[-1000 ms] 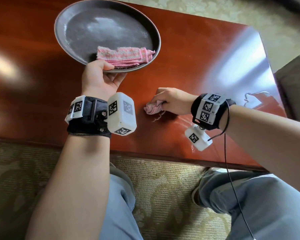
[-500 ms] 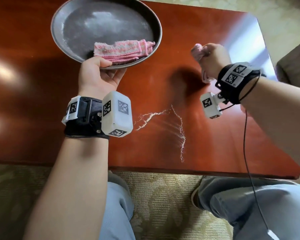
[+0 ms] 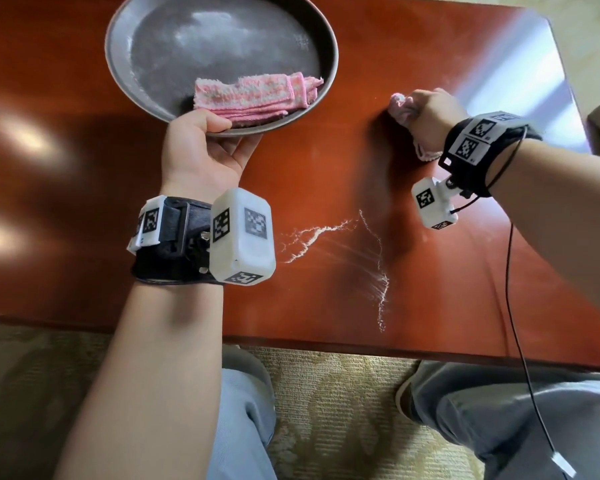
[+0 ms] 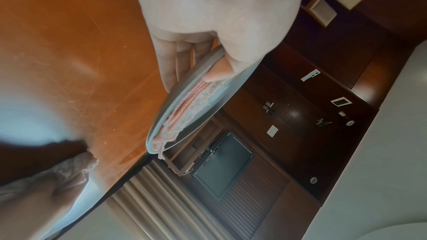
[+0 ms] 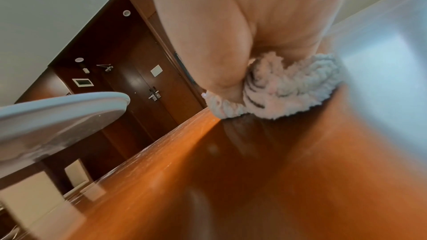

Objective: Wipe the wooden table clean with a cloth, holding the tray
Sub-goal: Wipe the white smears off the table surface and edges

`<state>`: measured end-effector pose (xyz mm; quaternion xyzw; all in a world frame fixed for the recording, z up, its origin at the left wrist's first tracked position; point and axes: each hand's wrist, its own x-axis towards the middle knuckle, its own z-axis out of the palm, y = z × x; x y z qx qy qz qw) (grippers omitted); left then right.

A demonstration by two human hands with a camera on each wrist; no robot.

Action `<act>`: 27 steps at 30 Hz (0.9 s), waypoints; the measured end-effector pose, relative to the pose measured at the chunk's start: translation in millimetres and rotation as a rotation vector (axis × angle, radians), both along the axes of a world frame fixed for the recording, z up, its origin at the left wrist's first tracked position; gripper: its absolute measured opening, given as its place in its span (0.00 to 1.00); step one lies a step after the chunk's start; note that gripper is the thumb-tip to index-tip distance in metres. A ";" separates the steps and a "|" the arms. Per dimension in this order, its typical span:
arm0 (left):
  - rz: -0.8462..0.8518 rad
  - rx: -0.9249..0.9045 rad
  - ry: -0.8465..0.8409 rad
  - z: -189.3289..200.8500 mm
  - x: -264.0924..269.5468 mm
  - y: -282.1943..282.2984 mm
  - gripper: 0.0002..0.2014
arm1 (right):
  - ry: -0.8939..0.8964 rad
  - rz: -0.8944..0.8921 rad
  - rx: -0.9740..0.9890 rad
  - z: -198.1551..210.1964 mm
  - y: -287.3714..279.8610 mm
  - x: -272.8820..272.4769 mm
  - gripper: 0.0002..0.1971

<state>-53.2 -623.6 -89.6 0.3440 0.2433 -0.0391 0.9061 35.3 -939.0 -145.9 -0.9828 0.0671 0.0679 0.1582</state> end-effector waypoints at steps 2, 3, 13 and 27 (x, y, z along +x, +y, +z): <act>0.005 -0.002 -0.004 -0.1 -1.0 2.9 0.24 | -0.016 0.076 0.047 -2.5 9.2 -1.7 0.09; 0.008 -0.005 -0.008 0.0 -1.2 4.0 0.24 | -0.029 0.095 0.037 -3.2 13.9 -2.9 0.08; 0.010 -0.009 -0.017 8.0 -12.4 12.7 0.24 | -0.079 0.357 -0.011 -1.3 50.0 -40.8 0.16; -0.071 0.015 -0.019 24.0 -73.6 19.6 0.16 | -0.022 0.518 0.037 5.0 87.2 -139.3 0.20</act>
